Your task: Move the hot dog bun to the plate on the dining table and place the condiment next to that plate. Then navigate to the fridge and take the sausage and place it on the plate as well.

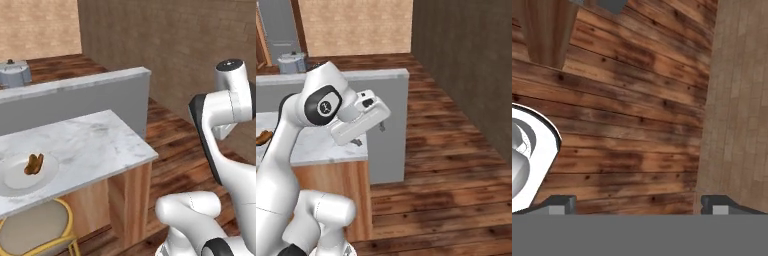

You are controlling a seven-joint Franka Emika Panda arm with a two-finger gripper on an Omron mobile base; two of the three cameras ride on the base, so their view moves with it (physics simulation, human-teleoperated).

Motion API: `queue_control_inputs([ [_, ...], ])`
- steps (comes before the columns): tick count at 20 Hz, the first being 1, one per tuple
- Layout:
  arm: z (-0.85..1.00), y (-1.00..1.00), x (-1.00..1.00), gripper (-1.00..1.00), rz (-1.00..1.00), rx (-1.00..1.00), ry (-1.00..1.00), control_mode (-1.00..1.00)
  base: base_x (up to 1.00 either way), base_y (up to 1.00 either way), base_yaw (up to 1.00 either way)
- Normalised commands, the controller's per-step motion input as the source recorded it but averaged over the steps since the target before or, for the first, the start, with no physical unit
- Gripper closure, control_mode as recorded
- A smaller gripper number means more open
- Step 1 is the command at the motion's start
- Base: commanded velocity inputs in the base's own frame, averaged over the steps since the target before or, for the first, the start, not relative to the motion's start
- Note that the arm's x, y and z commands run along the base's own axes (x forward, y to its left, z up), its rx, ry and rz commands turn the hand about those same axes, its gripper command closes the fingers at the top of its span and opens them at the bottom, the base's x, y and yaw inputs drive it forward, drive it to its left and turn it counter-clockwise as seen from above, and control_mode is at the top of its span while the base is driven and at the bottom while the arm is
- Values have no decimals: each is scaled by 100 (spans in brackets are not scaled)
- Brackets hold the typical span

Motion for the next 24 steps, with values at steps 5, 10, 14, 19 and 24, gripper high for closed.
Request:
queue_control_inputs([
  [5, 0, 0, 0, -100, 0, 0, 0, 100, 86, -100, 3],
  [10, 0, 0, 0, -100, 0, 0, 0, 100, 100, -100, 23],
  [14, 0, 0, 0, -100, 0, 0, 0, 100, 100, -99, 35],
  [19, 0, 0, 0, -100, 0, 0, 0, 100, 100, -91, 39],
  [24, 0, 0, 0, -100, 0, 0, 0, 100, 100, -89, 39],
])
